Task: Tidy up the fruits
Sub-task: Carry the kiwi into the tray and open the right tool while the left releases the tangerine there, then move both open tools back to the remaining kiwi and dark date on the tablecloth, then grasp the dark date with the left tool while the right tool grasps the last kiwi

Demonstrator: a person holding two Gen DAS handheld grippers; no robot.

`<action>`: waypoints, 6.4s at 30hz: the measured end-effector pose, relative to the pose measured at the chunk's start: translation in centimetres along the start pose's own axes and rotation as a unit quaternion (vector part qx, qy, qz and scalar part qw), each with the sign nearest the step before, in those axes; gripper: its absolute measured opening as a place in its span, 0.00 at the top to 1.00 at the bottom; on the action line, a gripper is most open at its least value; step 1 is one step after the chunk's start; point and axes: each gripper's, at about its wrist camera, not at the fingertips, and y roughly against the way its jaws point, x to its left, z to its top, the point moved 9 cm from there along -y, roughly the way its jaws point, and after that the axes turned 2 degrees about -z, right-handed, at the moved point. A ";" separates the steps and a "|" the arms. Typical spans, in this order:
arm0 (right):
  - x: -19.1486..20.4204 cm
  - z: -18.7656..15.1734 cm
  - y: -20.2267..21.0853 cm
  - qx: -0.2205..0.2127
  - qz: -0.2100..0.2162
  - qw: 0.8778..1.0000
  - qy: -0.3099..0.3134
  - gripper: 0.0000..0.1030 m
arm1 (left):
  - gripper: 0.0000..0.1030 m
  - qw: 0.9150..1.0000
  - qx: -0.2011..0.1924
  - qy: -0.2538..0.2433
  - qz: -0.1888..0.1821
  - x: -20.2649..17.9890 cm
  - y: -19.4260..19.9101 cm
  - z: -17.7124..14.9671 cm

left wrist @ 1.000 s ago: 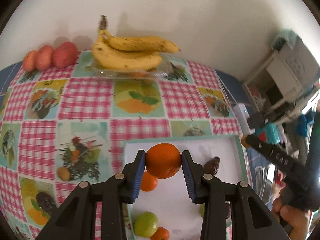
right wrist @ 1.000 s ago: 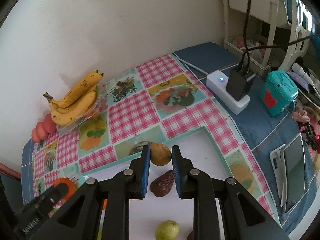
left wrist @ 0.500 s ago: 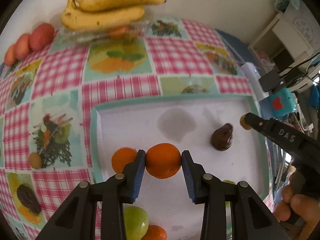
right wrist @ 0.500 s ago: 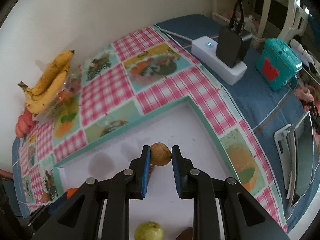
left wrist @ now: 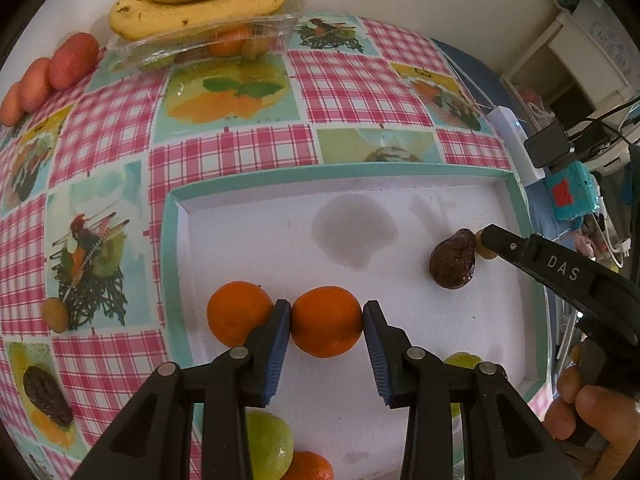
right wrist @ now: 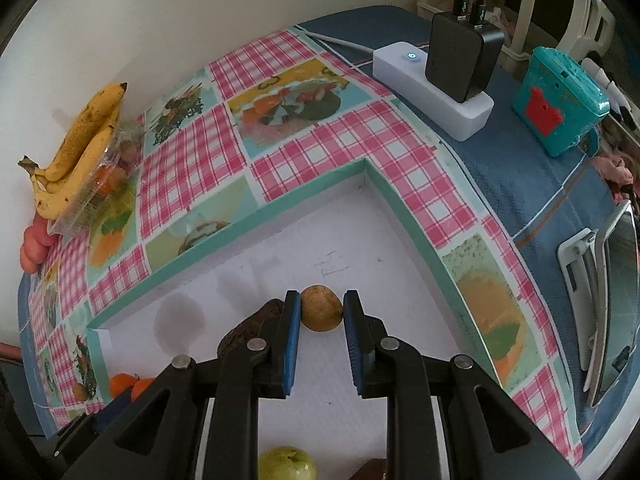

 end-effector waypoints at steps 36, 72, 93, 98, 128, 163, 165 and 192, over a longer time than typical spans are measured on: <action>5.8 -1.8 2.8 -0.025 -0.022 0.996 0.081 0.15 | 0.00 0.986 -0.075 0.113 0.099 12.6 7.0 1.2; 13.9 -12.5 9.2 -0.037 0.041 0.986 0.154 0.15 | 0.00 0.965 -0.152 0.162 0.139 20.7 17.6 -6.5; 21.1 -16.2 6.0 0.006 0.061 0.979 0.196 0.15 | 0.00 0.946 -0.123 0.260 0.152 27.8 15.5 -10.1; 22.1 -16.5 5.1 0.007 0.059 0.978 0.199 0.15 | 0.00 0.947 -0.113 0.267 0.139 28.4 14.0 -10.1; 20.2 -13.6 4.3 -0.026 0.005 0.983 0.183 0.15 | 0.56 0.963 -0.069 0.258 0.032 24.9 8.9 -8.4; 27.6 -15.3 3.9 -0.044 0.090 0.957 0.273 0.15 | 0.65 0.931 -0.168 0.321 0.040 30.1 15.5 -6.5; 28.4 -15.5 3.6 -0.046 0.093 0.954 0.280 0.15 | 0.65 0.930 -0.167 0.327 0.035 30.3 15.4 -6.6; 32.9 -17.1 -1.0 -0.005 0.080 0.940 0.331 0.72 | 0.65 0.924 -0.162 0.346 0.007 30.6 14.7 -6.7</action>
